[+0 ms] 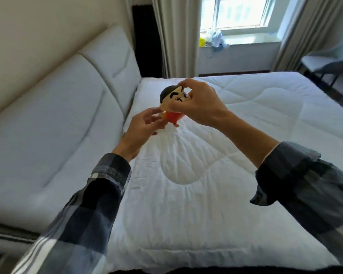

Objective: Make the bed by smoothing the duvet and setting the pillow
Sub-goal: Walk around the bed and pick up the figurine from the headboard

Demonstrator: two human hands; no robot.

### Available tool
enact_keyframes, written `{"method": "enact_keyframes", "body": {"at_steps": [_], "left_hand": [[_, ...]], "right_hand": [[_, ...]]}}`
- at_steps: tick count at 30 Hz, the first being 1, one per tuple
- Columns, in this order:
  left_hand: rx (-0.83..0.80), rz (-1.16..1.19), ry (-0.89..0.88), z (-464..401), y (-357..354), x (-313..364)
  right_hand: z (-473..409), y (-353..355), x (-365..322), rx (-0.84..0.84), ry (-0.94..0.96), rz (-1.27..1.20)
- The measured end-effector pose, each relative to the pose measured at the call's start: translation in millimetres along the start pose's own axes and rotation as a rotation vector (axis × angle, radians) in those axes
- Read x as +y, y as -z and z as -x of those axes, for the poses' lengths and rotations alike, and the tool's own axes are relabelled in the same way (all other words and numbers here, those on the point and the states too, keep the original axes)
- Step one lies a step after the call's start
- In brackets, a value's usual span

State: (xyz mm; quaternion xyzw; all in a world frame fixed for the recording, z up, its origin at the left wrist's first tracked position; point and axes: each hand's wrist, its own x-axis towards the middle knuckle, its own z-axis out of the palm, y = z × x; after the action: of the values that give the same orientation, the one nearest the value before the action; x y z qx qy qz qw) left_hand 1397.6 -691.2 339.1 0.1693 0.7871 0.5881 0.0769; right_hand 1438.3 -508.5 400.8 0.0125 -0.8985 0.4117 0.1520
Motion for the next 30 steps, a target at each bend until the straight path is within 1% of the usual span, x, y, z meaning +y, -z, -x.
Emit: {"method": "enact_keyframes", "body": {"at_steps": [1, 2, 5, 6, 9, 10, 15, 19, 25, 28, 30], "left_hand": [[-0.012, 0.047, 0.003, -4.0, -39.4, 4.4], [-0.032, 0.094, 0.012, -9.5, -93.3, 11.8], [-0.073, 0.196, 0.066, -13.7, -217.3, 30.4], [-0.118, 0.232, 0.086, -14.4, -265.9, 40.9], [-0.232, 0.283, 0.144, -16.6, -372.2, 60.3], [-0.296, 0.294, 0.158, -16.9, -418.1, 69.7], [-0.537, 0.349, 0.188, -14.5, -598.1, 104.4], [-0.668, 0.346, 0.219, -14.9, -720.8, 131.1], [-0.806, 0.330, 0.259, -30.3, -912.2, 181.1], [-0.875, 0.303, 0.278, -35.2, -999.8, 209.7], [-0.898, 0.279, 0.274, -36.9, -1044.4, 224.4]], "right_hand": [[15.5, 28.5, 23.5, 0.027, -0.022, 0.021], [36.3, 66.6, 53.7, 0.058, -0.060, 0.046], [91.7, 143.4, 117.7, 0.125, -0.179, 0.063], [112.5, 175.5, 141.1, 0.162, -0.219, 0.082], [160.9, 242.3, 194.6, 0.239, -0.319, 0.118], [181.5, 272.9, 217.0, 0.287, -0.364, 0.124], [261.5, 385.0, 305.5, 0.443, -0.543, 0.116], [301.1, 465.7, 373.5, 0.481, -0.645, 0.143], [338.9, 599.3, 480.5, 0.581, -0.757, 0.157], [357.6, 666.1, 531.3, 0.629, -0.802, 0.155], [369.2, 699.5, 555.8, 0.650, -0.812, 0.151]]}}
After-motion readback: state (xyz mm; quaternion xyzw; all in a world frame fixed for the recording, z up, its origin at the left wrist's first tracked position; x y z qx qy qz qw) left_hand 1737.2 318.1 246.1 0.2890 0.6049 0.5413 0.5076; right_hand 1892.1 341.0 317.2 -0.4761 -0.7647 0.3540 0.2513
